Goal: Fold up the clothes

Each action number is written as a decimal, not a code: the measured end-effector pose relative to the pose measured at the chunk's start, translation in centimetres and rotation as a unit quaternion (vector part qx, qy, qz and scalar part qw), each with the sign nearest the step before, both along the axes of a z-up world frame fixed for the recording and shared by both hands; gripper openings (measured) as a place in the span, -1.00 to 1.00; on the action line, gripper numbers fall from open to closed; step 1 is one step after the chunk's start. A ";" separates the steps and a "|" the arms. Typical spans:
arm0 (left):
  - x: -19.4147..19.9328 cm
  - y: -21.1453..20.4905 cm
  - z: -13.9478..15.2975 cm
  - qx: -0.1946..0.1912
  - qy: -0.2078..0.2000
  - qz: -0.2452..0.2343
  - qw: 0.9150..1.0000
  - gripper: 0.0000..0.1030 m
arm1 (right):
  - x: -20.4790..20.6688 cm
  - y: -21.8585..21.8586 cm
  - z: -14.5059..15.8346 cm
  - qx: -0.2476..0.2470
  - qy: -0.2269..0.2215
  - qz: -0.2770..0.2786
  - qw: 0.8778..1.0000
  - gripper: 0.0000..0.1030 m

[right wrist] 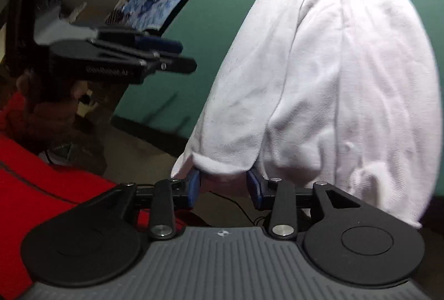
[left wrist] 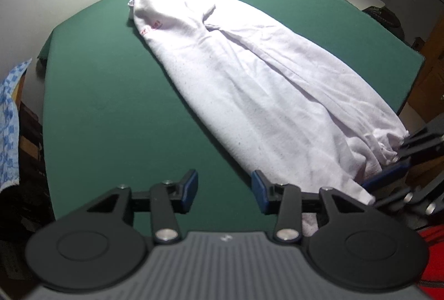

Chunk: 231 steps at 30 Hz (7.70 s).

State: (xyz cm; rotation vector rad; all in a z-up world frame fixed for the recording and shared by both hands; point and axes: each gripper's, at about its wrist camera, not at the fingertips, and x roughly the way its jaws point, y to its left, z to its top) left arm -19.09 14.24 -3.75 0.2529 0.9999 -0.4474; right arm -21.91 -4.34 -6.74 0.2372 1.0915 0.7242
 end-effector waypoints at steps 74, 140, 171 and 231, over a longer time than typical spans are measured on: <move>-6.3 -5.5 -3.2 -0.030 0.084 0.090 0.992 -1.00 | 1.9 -11.7 -2.9 -0.006 0.030 -0.018 0.999 -0.16; -4.0 -5.6 -1.9 -0.062 0.089 0.132 0.985 -0.71 | 1.9 -11.0 -1.9 -0.039 -0.024 0.039 0.998 -0.47; -7.1 -5.8 -1.0 0.050 0.054 0.049 0.996 -0.35 | 2.2 -12.4 -1.8 -0.040 -0.017 0.072 0.996 -0.59; -3.1 -4.9 -0.4 -0.101 0.094 0.161 0.977 -0.89 | 5.0 -12.0 0.0 0.079 0.020 -0.022 0.996 -0.84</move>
